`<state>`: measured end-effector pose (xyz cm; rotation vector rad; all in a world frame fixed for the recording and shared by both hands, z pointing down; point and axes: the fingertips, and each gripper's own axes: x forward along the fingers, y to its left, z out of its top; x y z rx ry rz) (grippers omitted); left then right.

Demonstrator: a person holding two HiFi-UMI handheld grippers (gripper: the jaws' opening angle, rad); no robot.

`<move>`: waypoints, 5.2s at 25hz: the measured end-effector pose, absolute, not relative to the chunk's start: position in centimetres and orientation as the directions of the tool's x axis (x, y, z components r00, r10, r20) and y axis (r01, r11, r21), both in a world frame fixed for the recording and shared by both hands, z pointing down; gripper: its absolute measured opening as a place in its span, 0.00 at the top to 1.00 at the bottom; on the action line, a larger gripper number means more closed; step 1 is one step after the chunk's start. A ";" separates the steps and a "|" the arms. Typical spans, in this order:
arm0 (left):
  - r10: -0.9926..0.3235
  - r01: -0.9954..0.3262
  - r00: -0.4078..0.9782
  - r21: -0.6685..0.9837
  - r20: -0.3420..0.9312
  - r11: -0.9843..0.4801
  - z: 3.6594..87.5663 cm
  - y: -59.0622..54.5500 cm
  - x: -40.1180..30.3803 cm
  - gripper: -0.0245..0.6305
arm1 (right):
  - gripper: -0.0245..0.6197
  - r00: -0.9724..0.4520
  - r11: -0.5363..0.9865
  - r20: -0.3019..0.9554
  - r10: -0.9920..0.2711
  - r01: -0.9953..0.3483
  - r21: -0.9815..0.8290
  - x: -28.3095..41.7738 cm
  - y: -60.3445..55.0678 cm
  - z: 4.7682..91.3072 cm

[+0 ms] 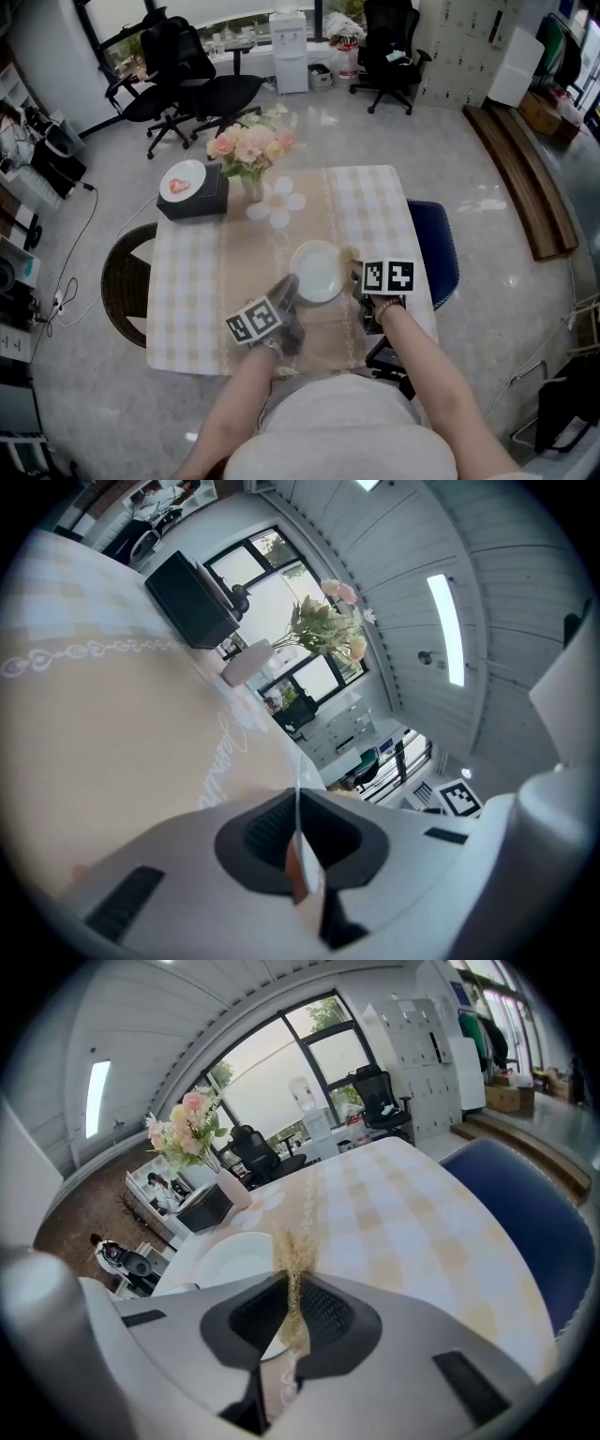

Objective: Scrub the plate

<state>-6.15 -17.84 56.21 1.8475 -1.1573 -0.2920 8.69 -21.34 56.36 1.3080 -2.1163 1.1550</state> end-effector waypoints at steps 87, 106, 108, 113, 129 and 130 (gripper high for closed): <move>-0.803 -0.589 0.540 0.794 0.251 -0.148 56.3 -17.8 -6.1 0.93 | 0.90 -0.727 0.170 0.513 -0.457 -0.637 -0.752 0.9 -16.7 54.9; -0.804 -0.617 0.525 0.775 0.278 -0.135 56.4 -17.9 -5.9 0.93 | 0.90 -0.764 0.077 0.533 -0.363 -0.594 -0.800 -0.7 -15.0 56.9; -0.803 -0.618 0.527 0.774 0.278 -0.137 56.4 -17.9 -5.9 0.93 | 0.90 -0.758 0.109 0.550 -0.352 -0.616 -0.780 -0.5 -14.9 56.9; -0.801 -0.619 0.528 0.773 0.281 -0.137 56.4 -17.9 -5.8 0.93 | 0.90 -0.739 0.169 0.589 -0.327 -0.659 -0.733 0.3 -14.7 57.4; -0.798 -0.615 0.537 0.774 0.273 -0.149 56.4 -17.9 -5.8 0.93 | 0.90 -0.563 0.348 0.765 -0.313 -0.817 -0.459 4.4 -14.8 58.9; -0.798 -0.614 0.538 0.775 0.272 -0.151 56.4 -17.9 -5.8 0.93 | 0.90 -0.545 0.362 0.777 -0.314 -0.826 -0.432 4.7 -14.9 59.0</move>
